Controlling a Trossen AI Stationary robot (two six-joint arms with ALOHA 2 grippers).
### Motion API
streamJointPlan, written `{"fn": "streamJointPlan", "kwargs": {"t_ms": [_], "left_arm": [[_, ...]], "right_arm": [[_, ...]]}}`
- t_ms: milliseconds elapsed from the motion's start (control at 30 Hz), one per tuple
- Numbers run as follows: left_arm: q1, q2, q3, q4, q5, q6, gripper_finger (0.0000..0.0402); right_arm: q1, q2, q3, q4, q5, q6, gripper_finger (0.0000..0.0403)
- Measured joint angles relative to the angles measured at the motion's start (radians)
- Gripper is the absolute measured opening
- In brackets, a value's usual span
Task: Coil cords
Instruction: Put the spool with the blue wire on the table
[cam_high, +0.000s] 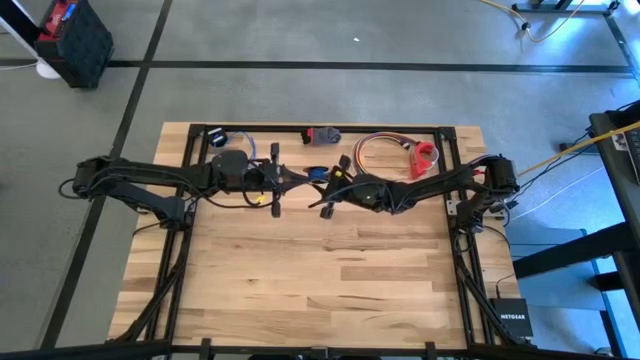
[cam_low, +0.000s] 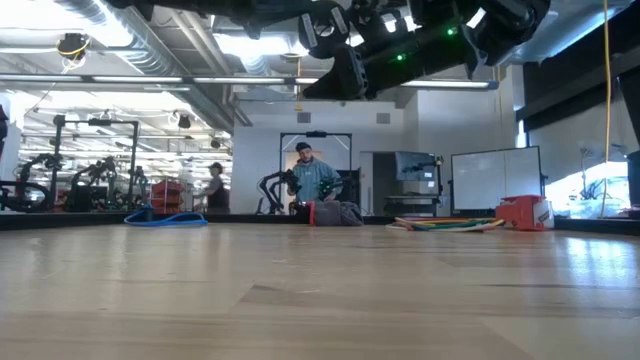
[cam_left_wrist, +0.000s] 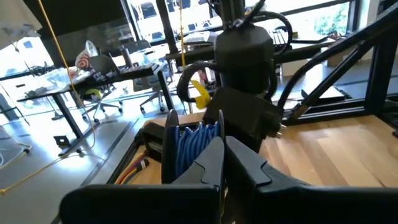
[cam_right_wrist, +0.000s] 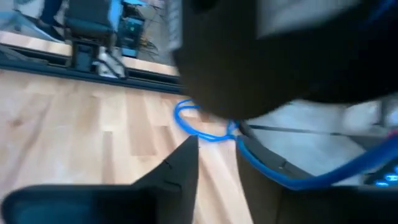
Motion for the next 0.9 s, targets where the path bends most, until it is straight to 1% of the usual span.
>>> {"fn": "streamJointPlan", "kwargs": {"t_ms": [67, 167, 367, 533, 667, 767, 833, 900], "left_arm": [[0.000, 0.000, 0.000, -0.004, 0.000, 0.005, 0.0001], [-0.001, 0.000, 0.000, -0.029, 0.001, 0.011, 0.0001], [0.000, 0.000, 0.000, -0.071, 0.000, 0.028, 0.0001], [0.000, 0.000, 0.000, -0.098, 0.000, 0.085, 0.0001], [0.000, 0.004, 0.000, -0.137, -0.017, 0.141, 0.0001], [-0.003, 0.026, 0.000, -0.160, -0.040, 0.169, 0.0001], [-0.011, 0.056, 0.000, -0.168, -0.076, 0.195, 0.0001], [-0.029, 0.099, 0.000, -0.181, -0.141, 0.236, 0.0001]], "right_arm": [[0.000, -0.012, 0.001, -0.005, 0.034, -0.033, 0.0123], [0.001, -0.041, 0.002, -0.092, 0.103, -0.075, 0.0139], [0.001, -0.142, 0.001, -0.391, 0.210, -0.096, 0.0145], [0.001, -0.240, 0.001, -0.676, 0.258, -0.054, 0.0143], [0.001, -0.291, 0.001, -0.870, 0.257, 0.067, 0.0143], [0.001, -0.300, -0.003, -0.968, 0.229, 0.157, 0.0143], [0.001, -0.301, -0.040, -0.955, 0.219, 0.178, 0.0143], [0.001, -0.301, -0.102, -0.909, 0.214, 0.194, 0.0143]]}}
